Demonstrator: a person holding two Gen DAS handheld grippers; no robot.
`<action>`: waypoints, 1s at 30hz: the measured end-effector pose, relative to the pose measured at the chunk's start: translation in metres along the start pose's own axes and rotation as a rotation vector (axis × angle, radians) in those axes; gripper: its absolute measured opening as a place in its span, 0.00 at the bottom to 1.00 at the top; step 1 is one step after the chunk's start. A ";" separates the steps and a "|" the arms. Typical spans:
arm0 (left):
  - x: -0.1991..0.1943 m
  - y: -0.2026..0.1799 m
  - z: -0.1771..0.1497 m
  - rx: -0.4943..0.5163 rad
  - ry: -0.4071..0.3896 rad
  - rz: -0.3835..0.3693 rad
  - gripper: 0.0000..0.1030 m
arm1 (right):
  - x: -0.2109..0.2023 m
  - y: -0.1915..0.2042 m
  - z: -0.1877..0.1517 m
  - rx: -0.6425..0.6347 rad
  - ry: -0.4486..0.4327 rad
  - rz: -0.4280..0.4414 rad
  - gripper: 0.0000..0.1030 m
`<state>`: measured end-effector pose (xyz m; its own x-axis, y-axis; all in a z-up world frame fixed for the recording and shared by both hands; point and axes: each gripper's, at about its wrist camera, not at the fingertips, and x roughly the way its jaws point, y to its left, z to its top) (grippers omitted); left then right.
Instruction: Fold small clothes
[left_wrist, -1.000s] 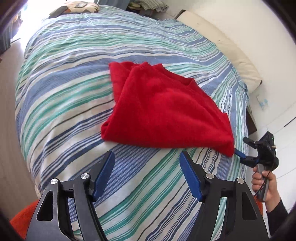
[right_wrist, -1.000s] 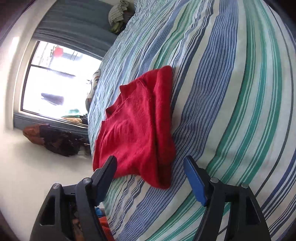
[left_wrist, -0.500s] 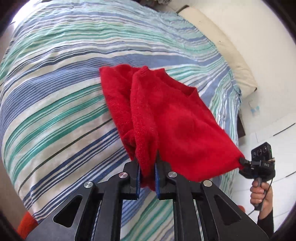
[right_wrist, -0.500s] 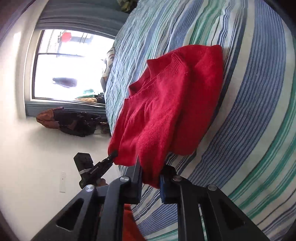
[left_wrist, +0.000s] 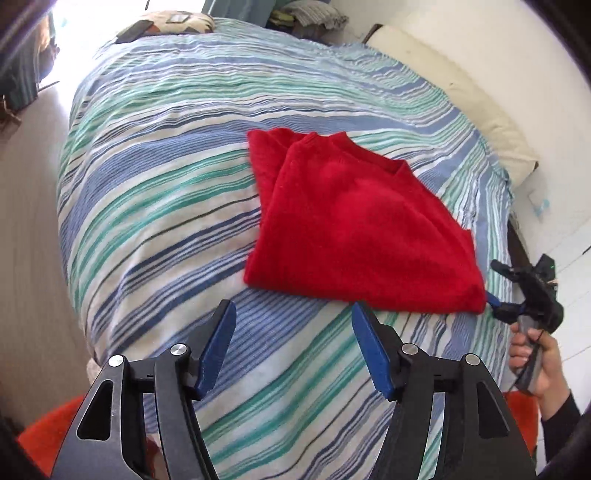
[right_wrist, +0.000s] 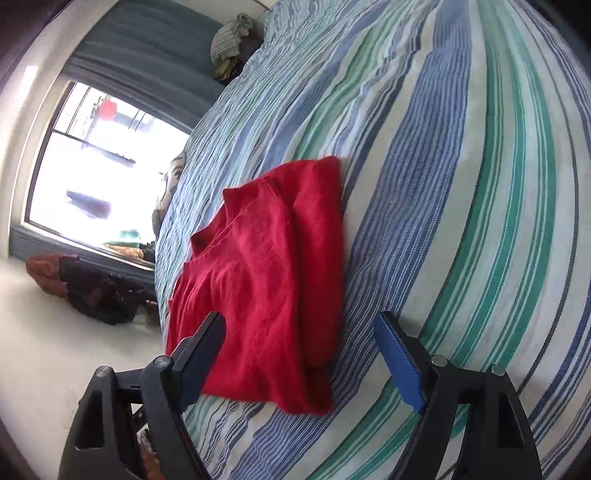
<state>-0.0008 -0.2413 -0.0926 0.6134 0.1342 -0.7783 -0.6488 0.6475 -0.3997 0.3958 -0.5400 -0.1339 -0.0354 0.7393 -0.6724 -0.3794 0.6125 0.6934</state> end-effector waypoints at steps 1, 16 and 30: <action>-0.003 0.001 -0.008 -0.020 -0.022 -0.015 0.67 | 0.011 -0.003 0.000 0.011 0.005 0.018 0.77; -0.021 0.057 -0.029 -0.137 -0.153 0.086 0.68 | 0.120 0.275 -0.056 -0.557 0.138 0.067 0.17; -0.030 0.083 -0.030 -0.191 -0.190 0.095 0.68 | 0.113 0.248 -0.081 -0.622 0.163 0.138 0.60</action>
<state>-0.0868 -0.2142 -0.1173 0.6073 0.3378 -0.7190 -0.7697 0.4745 -0.4271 0.2234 -0.3274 -0.0589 -0.2429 0.7180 -0.6523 -0.8233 0.2030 0.5300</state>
